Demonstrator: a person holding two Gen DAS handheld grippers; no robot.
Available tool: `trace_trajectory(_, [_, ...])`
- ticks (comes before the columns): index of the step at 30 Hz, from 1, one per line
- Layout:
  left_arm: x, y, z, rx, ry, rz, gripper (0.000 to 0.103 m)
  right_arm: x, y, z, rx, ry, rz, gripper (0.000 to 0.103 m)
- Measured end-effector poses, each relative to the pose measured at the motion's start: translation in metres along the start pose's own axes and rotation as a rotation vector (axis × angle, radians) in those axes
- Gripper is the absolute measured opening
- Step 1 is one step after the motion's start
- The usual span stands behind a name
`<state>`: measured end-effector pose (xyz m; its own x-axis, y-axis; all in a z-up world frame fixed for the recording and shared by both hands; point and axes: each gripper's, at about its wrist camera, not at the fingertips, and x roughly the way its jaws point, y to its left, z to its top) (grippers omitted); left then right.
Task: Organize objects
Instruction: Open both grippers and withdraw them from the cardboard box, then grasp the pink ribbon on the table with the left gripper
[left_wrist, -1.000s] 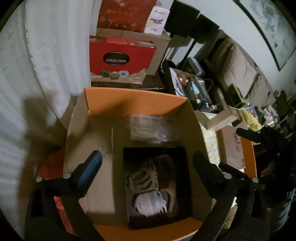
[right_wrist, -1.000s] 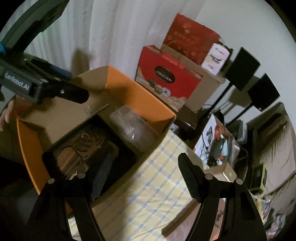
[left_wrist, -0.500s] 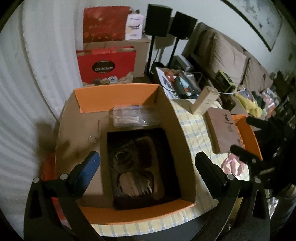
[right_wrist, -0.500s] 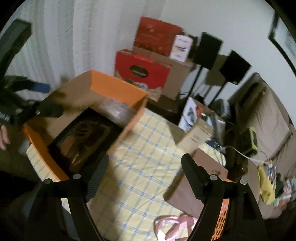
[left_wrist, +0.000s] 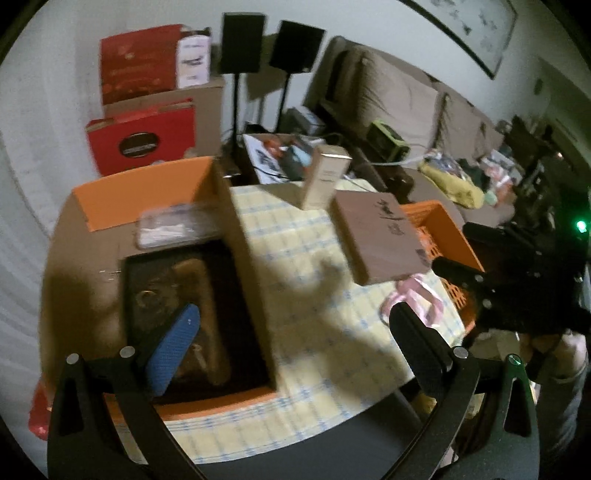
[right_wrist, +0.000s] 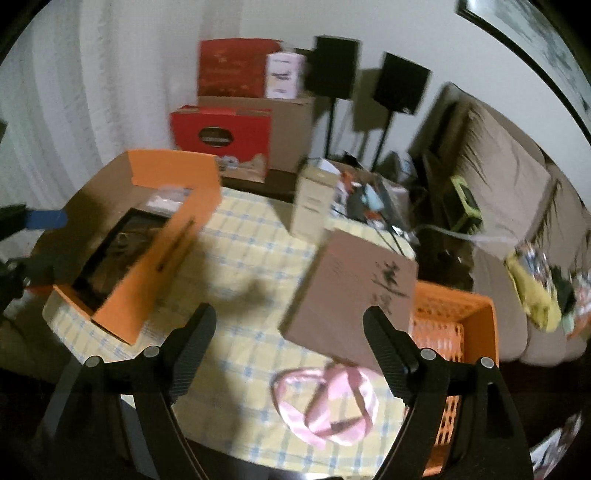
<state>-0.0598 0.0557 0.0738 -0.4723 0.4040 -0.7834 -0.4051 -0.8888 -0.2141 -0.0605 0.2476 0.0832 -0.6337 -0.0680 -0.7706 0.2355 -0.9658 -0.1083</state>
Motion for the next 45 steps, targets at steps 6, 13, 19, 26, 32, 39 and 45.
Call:
trace_trajectory(6, [0.022,-0.039,-0.010,0.045,0.026,-0.050,0.103,0.001,-0.036,-0.031,0.100,0.022,-0.048,0.084])
trace_trajectory(13, [0.055,-0.070,-0.021,0.059,0.071,-0.095,0.103,0.009,-0.073,-0.063,0.215,0.055,-0.066,0.084])
trace_trajectory(19, [0.086,-0.092,-0.029,0.076,0.105,-0.110,0.103,0.015,-0.095,-0.086,0.300,0.066,-0.082,0.084])
trace_trajectory(26, [0.122,-0.108,-0.034,0.062,0.147,-0.135,0.103,0.029,-0.112,-0.106,0.363,0.090,-0.069,0.084])
trace_trajectory(32, [0.153,-0.129,-0.042,0.085,0.182,-0.129,0.103,0.034,-0.127,-0.122,0.433,0.095,-0.066,0.083])
trace_trajectory(39, [0.177,-0.144,-0.044,0.090,0.188,-0.105,0.097,0.033,-0.135,-0.131,0.458,0.094,-0.075,0.083])
trace_trajectory(45, [0.187,-0.156,-0.047,0.132,0.185,-0.057,0.075,0.034,-0.142,-0.136,0.479,0.096,-0.073,0.083])
